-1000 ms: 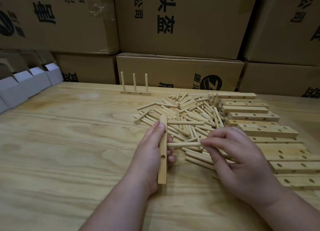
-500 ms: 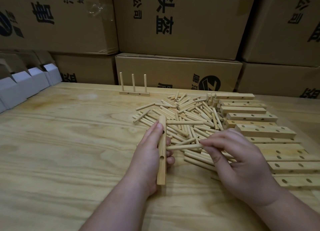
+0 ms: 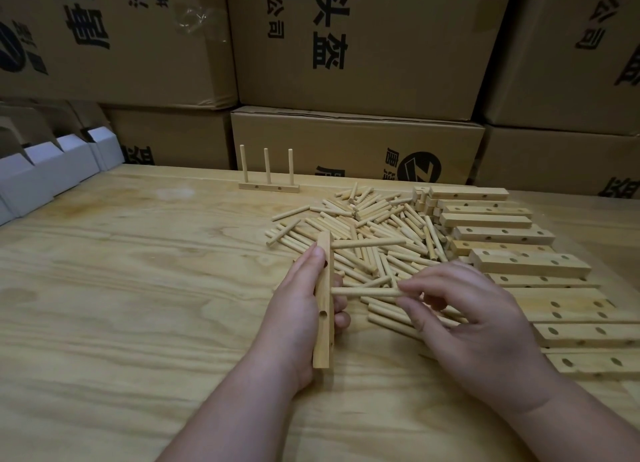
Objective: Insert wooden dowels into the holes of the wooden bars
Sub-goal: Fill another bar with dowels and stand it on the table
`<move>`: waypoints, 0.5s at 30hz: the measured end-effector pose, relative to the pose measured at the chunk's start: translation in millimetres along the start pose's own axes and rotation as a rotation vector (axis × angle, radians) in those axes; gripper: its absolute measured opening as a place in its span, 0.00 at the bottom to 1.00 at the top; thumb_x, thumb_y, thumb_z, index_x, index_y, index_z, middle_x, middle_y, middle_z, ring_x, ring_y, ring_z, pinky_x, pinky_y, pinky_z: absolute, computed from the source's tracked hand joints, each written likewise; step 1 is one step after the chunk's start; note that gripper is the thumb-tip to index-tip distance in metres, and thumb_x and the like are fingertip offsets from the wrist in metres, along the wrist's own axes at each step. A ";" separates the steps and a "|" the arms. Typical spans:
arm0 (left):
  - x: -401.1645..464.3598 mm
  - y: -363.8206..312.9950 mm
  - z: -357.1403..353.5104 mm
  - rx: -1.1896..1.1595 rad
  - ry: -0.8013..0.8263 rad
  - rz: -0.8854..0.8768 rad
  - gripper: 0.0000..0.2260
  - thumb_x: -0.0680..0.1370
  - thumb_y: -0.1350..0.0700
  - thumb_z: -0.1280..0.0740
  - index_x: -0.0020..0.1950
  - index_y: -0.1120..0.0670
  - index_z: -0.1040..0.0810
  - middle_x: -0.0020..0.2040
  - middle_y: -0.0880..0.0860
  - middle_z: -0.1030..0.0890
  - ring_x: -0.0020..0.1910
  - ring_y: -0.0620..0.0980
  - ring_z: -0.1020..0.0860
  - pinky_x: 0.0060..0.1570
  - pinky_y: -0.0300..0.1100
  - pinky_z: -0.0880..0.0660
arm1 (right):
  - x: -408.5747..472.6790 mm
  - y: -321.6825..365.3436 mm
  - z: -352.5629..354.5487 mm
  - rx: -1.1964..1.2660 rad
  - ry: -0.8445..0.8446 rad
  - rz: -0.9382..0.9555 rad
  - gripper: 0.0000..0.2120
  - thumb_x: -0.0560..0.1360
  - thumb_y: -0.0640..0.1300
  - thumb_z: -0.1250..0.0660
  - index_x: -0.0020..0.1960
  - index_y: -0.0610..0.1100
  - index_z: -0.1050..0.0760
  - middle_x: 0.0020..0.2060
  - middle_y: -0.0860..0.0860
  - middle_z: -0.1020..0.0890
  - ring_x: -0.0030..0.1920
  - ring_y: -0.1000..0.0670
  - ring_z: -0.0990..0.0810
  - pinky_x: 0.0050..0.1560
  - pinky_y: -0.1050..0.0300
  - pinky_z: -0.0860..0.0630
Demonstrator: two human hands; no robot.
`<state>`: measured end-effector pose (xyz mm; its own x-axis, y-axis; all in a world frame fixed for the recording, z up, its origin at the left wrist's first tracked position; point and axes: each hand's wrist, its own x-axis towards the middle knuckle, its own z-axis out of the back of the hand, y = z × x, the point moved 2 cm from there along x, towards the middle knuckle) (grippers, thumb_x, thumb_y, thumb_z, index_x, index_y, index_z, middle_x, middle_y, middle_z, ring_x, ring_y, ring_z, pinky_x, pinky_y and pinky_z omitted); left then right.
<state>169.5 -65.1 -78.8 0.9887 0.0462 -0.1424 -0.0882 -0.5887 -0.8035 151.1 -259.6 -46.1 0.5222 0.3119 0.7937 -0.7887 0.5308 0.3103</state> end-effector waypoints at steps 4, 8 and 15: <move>-2.9 1.1 -3.0 0.068 0.095 -0.022 0.12 0.81 0.46 0.35 0.62 0.49 0.23 0.37 0.53 0.25 0.28 0.47 0.29 0.25 0.40 0.31 | -1.0 0.9 -4.1 -0.104 0.191 0.007 0.11 0.74 0.45 0.28 0.55 0.46 0.15 0.45 0.57 0.15 0.47 0.54 0.18 0.49 0.54 0.21; -6.5 3.3 -6.4 0.149 0.122 -0.054 0.12 0.82 0.47 0.35 0.63 0.44 0.20 0.37 0.53 0.23 0.28 0.47 0.26 0.27 0.40 0.29 | -1.1 4.7 -1.6 -0.201 0.325 0.018 0.12 0.75 0.46 0.31 0.58 0.49 0.16 0.46 0.58 0.16 0.47 0.51 0.19 0.44 0.48 0.19; -6.5 5.7 -7.2 0.236 0.078 -0.095 0.09 0.81 0.46 0.34 0.60 0.38 0.20 0.39 0.52 0.19 0.30 0.46 0.24 0.28 0.41 0.27 | 0.7 16.5 -1.2 -0.191 0.352 0.002 0.14 0.79 0.56 0.38 0.57 0.53 0.18 0.41 0.60 0.21 0.40 0.56 0.22 0.36 0.53 0.22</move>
<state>163.5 -74.5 -78.3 0.9994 0.0247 -0.0226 -0.0116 -0.3798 -0.9250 138.8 -249.7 -41.1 0.6264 0.5464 0.5559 -0.7325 0.6566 0.1800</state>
